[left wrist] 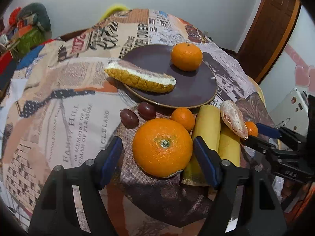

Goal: Organize fruits
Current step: 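Grasp the second large orange with the left tool while the right tool grasps a small mandarin, then carry the large orange and mandarin over the grey plate with both tools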

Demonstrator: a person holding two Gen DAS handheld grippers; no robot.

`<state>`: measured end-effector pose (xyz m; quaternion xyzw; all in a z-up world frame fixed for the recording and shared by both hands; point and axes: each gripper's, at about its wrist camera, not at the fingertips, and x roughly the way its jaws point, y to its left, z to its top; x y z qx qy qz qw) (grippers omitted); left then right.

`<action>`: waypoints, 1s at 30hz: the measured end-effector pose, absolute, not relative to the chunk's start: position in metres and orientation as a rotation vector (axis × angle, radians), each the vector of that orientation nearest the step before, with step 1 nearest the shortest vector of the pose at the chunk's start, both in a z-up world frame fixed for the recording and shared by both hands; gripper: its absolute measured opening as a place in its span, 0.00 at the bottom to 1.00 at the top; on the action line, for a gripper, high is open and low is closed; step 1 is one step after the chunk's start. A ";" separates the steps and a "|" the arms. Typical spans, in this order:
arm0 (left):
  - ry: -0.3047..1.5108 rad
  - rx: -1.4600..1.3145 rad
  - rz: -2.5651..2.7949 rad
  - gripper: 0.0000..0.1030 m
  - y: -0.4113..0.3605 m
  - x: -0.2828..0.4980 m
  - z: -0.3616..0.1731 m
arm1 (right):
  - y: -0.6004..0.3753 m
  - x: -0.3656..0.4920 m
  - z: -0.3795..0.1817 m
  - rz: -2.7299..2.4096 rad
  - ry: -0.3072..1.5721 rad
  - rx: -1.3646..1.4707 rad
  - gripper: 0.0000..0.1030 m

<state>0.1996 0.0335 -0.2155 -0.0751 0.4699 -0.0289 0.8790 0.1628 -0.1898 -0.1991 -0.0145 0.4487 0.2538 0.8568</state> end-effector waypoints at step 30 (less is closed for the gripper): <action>0.870 -0.176 -0.056 0.62 0.040 0.192 -0.174 | -0.180 0.165 -0.162 0.566 0.844 -0.022 0.34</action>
